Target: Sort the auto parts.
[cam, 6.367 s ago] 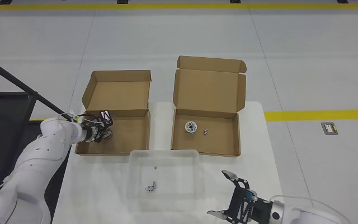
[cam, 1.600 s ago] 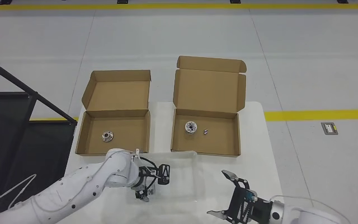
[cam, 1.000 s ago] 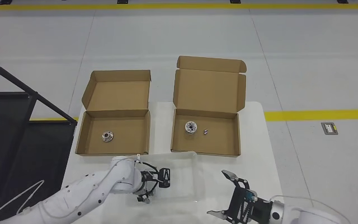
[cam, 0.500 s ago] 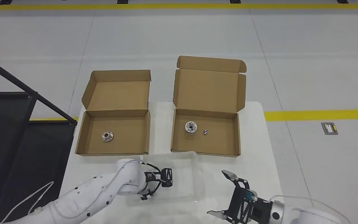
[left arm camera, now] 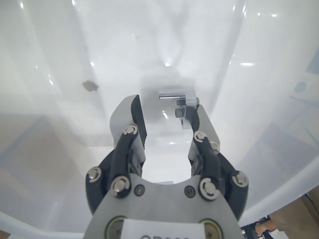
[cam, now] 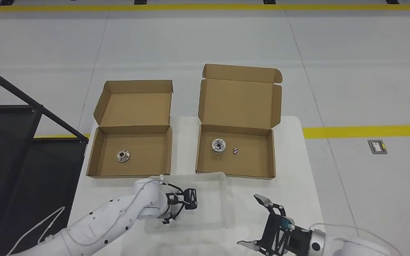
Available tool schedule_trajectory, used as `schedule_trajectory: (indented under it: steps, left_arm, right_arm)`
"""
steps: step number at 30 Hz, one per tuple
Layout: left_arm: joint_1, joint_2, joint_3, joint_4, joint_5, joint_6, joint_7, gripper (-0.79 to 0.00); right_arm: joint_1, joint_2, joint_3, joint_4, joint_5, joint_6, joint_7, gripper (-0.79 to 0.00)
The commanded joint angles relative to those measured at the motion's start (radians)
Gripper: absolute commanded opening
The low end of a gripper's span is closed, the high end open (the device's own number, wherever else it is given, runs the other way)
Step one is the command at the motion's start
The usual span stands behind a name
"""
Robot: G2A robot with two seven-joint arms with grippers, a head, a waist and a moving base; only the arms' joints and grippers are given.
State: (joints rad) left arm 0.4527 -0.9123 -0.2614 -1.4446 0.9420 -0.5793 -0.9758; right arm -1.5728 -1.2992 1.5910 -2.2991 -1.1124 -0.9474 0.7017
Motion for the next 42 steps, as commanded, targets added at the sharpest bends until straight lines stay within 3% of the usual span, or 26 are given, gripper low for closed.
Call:
schedule_trajectory:
  steps: [1, 12, 18, 26, 33, 42]
  left_arm:
    - [0.006, -0.001, -0.008, -0.001, 0.003, -0.003, 0.004, -0.446]
    - [0.035, 0.004, -0.055, -0.017, 0.025, -0.006, -0.004, -0.588]
    - [0.055, 0.008, -0.080, -0.029, 0.036, -0.011, -0.007, -0.785]
    - [0.081, 0.024, -0.129, -0.073, 0.051, -0.011, -0.011, -0.785]
    - [0.127, 0.080, -0.238, -0.218, 0.069, 0.013, -0.039, -0.785]
    - [0.291, 0.207, -0.508, -0.481, 0.105, 0.064, -0.098, -0.785]
  right_arm:
    - [0.000, 0.000, 0.000, 0.000, 0.000, 0.000, 0.000, 0.000]
    - [0.000, 0.000, 0.000, 0.000, 0.000, 0.000, 0.000, 0.000]
    - [0.000, 0.000, 0.000, 0.000, 0.000, 0.000, 0.000, 0.000]
    - [0.000, 0.000, 0.000, 0.000, 0.000, 0.000, 0.000, 0.000]
    - [0.000, 0.000, 0.000, 0.000, 0.000, 0.000, 0.000, 0.000]
    - [0.000, 0.000, 0.000, 0.000, 0.000, 0.000, 0.000, 0.000]
